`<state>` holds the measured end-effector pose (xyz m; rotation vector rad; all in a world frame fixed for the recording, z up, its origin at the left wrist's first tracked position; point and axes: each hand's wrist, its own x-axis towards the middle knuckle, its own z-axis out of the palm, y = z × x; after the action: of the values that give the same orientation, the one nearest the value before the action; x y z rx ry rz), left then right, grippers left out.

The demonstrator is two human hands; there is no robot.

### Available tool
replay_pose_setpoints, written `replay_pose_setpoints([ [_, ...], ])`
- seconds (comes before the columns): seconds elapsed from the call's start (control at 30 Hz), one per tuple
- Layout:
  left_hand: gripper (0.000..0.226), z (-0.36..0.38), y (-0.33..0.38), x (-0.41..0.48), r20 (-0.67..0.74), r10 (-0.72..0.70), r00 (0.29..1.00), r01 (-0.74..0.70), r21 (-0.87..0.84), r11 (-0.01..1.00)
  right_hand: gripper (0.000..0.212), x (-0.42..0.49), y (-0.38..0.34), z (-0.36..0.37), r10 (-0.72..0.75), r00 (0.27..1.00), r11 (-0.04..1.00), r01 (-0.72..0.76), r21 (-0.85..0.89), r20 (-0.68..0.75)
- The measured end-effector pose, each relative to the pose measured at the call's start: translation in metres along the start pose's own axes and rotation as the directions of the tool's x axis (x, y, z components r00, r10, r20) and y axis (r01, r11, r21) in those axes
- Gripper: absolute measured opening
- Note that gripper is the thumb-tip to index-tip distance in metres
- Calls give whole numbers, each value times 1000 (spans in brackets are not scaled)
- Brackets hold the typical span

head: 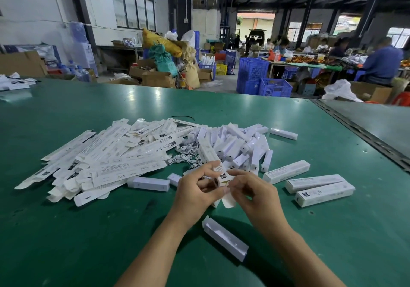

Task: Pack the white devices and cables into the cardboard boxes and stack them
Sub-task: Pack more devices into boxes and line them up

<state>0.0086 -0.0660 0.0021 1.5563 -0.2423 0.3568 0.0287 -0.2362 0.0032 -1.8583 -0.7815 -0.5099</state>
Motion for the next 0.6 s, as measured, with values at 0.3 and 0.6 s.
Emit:
replay_pose_setpoints([
  [0.3, 17, -4, 1, 2, -120, -2, 993, 5, 28, 1000, 54, 2, 7, -6, -23, 961, 986, 67, -154, 274],
  [0.6, 19, 3, -1, -1, -64, -9, 998, 8, -11, 1000, 28, -1, -7, -2, -51, 999, 985, 54, -166, 19],
])
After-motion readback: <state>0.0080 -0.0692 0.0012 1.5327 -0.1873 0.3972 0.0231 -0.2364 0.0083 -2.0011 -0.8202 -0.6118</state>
